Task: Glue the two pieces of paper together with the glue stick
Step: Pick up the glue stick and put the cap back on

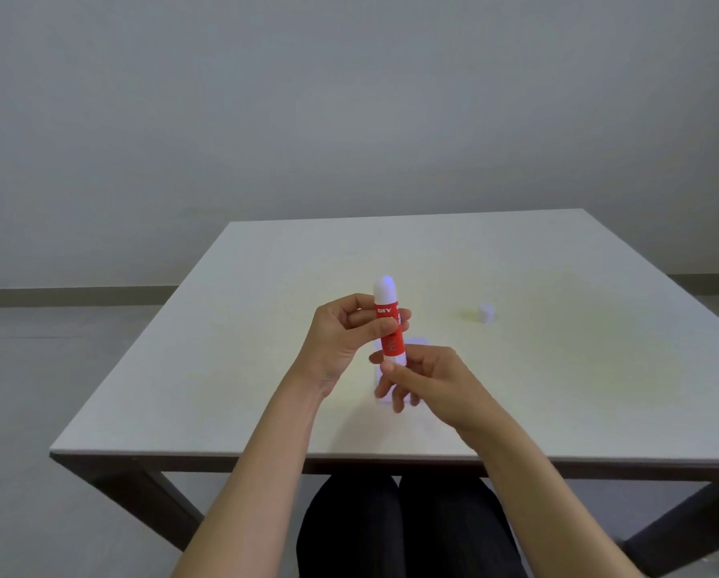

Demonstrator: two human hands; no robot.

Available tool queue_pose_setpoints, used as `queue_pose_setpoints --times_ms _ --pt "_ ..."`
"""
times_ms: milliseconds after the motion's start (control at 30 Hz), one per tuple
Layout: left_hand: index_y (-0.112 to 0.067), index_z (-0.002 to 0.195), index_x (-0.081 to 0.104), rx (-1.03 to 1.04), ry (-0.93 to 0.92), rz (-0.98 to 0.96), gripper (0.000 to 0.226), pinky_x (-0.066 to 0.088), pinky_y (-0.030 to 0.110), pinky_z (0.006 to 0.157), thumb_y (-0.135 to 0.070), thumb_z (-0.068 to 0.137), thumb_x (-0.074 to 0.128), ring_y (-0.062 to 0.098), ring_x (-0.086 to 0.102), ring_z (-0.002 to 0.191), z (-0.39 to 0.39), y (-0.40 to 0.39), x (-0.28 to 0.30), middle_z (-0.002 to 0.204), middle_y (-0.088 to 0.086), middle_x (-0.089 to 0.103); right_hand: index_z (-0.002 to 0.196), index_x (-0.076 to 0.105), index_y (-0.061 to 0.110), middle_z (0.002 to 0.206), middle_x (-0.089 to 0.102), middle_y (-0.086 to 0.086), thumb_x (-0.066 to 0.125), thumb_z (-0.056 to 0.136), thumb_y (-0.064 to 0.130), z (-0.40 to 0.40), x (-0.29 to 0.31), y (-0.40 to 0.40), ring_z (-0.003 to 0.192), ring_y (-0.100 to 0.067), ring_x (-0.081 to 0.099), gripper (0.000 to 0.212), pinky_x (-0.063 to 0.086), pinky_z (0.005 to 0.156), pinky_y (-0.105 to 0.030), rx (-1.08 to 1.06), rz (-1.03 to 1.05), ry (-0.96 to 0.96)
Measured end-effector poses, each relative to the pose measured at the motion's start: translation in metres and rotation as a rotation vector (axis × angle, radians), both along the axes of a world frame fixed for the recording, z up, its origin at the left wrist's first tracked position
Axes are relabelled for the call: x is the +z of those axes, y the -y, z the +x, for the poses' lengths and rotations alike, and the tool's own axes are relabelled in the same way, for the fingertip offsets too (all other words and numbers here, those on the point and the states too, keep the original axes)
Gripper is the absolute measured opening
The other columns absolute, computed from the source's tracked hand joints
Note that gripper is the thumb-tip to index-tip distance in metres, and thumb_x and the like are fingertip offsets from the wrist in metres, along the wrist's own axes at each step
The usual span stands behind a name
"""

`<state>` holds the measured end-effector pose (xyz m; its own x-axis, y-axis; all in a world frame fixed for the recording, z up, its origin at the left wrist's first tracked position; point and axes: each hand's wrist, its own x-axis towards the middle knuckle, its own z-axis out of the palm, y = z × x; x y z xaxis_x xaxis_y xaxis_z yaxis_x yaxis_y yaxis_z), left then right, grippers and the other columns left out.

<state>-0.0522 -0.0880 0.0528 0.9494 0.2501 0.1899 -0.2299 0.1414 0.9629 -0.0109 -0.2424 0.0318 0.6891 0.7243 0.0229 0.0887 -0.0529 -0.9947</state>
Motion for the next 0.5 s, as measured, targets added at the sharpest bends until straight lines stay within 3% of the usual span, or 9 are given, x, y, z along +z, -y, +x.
queue_pose_setpoints --times_ms 67,133,200,333,433,500 --pt "-0.008 0.086 0.069 0.03 -0.007 0.012 0.013 0.054 0.024 0.077 -0.001 0.076 0.072 0.023 0.073 0.087 0.005 0.005 0.002 0.089 0.007 0.077 0.08 0.068 0.018 0.065 0.066 0.006 0.068 0.083 0.03 -0.007 -0.008 -0.008 0.055 -0.011 0.055 0.012 0.042 0.053 -0.027 -0.383 -0.139 0.239" --pt "-0.011 0.084 0.069 0.035 -0.015 0.021 0.014 0.054 0.024 0.078 0.001 0.077 0.071 0.022 0.073 0.085 0.01 0.012 0.004 0.088 0.006 0.077 0.068 0.054 0.024 0.06 0.057 0.01 0.071 0.078 0.036 -0.015 -0.011 -0.015 0.058 -0.012 0.053 0.023 0.036 0.05 -0.028 -0.623 -0.261 0.4" --pt "-0.012 0.083 0.07 0.021 -0.021 0.037 0.014 0.054 0.023 0.076 0.0 0.077 0.072 0.021 0.073 0.084 0.012 0.017 0.006 0.088 0.006 0.077 0.076 0.051 0.022 0.068 0.059 0.006 0.073 0.077 0.034 -0.007 -0.009 -0.013 0.063 -0.018 0.059 0.025 0.041 0.053 -0.028 -0.487 -0.188 0.267" --pt "-0.01 0.084 0.069 0.02 -0.04 0.042 0.01 0.053 0.019 0.067 -0.002 0.078 0.071 0.02 0.073 0.081 0.011 0.019 0.009 0.087 0.005 0.077 0.118 0.055 0.017 0.098 0.071 -0.006 0.062 0.086 0.036 0.015 0.004 0.008 0.073 -0.018 0.066 0.037 0.048 0.063 -0.021 0.185 0.026 -0.116" --pt "-0.011 0.084 0.07 -0.011 -0.036 0.028 0.009 0.054 0.021 0.068 -0.002 0.08 0.07 0.021 0.073 0.081 0.011 0.019 0.011 0.087 0.006 0.077 0.126 0.057 0.013 0.107 0.07 -0.013 0.049 0.093 0.035 0.026 0.004 0.022 0.081 -0.027 0.064 0.04 0.049 0.069 -0.026 0.292 0.094 -0.219" --pt "-0.012 0.084 0.071 -0.016 -0.048 0.041 0.01 0.055 0.022 0.07 -0.003 0.08 0.07 0.023 0.073 0.082 0.011 0.02 0.009 0.088 0.007 0.077 0.121 0.06 0.01 0.105 0.072 -0.012 0.049 0.094 0.032 0.029 0.003 0.026 0.08 -0.025 0.065 0.036 0.049 0.07 -0.024 0.281 0.03 -0.134"
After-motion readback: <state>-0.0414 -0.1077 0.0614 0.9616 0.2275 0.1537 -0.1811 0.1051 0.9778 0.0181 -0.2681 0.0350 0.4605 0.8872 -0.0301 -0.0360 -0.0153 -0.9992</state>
